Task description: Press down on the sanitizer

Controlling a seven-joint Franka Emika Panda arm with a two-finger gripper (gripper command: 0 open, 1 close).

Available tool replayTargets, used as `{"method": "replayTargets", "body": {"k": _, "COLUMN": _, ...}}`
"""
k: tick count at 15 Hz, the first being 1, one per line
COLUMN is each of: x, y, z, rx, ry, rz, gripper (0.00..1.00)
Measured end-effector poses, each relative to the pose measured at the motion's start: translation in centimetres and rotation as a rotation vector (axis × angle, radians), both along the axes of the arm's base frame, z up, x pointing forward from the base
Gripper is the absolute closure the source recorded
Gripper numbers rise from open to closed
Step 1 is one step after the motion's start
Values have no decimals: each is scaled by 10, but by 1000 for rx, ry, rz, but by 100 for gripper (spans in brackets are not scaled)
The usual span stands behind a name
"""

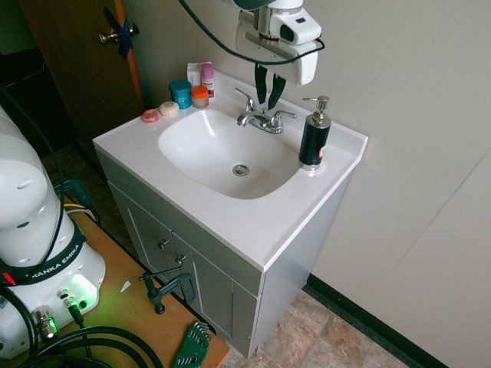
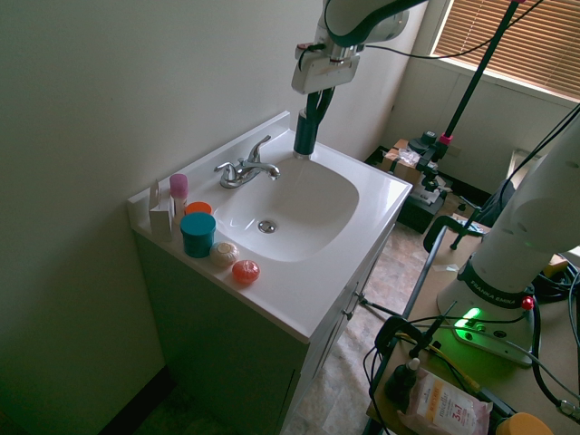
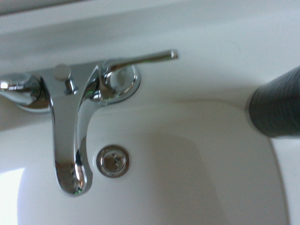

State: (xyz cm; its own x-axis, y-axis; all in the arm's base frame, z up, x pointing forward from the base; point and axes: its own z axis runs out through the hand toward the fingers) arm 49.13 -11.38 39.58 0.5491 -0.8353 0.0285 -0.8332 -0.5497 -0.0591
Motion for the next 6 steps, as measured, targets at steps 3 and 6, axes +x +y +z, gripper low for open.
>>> {"method": "replayTargets", "body": {"k": 3, "x": -12, "y": 12, "z": -13, "rx": 0, "ry": 10, "rz": 21, "gripper": 0}}
{"method": "replayTargets", "body": {"k": 6, "x": -19, "y": 25, "z": -20, "rx": 0, "ry": 23, "rz": 43, "gripper": 0}}
